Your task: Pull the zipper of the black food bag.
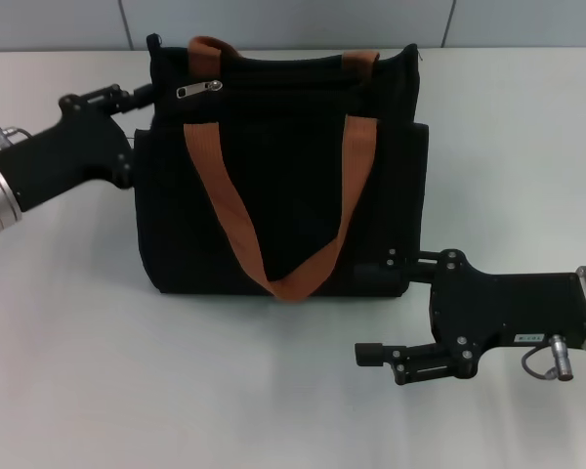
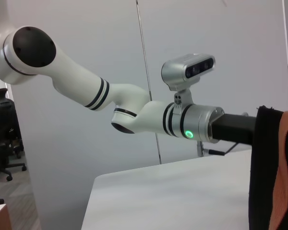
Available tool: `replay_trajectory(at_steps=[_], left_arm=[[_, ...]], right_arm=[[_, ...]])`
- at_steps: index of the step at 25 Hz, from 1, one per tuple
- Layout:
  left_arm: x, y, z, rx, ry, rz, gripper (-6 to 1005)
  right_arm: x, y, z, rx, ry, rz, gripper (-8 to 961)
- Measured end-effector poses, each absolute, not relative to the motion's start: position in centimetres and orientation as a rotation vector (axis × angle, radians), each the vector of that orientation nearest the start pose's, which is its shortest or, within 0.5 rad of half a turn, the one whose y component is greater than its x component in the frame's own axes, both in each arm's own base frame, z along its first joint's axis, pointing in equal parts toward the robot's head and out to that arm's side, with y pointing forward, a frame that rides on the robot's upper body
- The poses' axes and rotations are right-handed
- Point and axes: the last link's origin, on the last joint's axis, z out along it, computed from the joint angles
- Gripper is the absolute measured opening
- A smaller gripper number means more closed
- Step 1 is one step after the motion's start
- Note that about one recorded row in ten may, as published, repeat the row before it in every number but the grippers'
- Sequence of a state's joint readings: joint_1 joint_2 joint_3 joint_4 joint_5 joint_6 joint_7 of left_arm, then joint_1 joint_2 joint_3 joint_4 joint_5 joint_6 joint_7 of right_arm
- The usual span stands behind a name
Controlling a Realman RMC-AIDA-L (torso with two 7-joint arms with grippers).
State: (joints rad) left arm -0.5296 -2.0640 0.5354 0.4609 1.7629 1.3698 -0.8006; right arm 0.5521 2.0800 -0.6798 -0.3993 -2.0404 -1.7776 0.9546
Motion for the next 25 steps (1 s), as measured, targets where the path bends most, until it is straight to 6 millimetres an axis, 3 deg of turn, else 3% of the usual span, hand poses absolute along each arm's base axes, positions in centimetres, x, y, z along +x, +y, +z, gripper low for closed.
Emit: replay_trajectory(at_steps=[2,8,15,21,25], left_arm=[[-28.4,35.4,1.7,-2.291,-0.218,-0.728,562],[-28.3,35.2,2.6,-2.242,-0.217,-0.799,358],[-26.6,34.0,2.9,-2.293,-0.159,-0.954,129],[-23.6,35.2,2.0,-2.339,-0.149,-1.068,15],[-21.3,36.7,0.8,-2.368,-0.141,-1.112,15]], right_arm=[[24.9,27.5,-3.9,-2.944,0.219,0.978,822],[25.0,27.4,-3.8,-2.937,0.228,0.982,822],[24.6,27.8,-3.6,-2.914,0.231,1.019,821],[23.7,28.9,-2.7,-2.842,0.326,1.116,821],[22.8,29.9,-2.0,-2.776,0.383,1.194,820]])
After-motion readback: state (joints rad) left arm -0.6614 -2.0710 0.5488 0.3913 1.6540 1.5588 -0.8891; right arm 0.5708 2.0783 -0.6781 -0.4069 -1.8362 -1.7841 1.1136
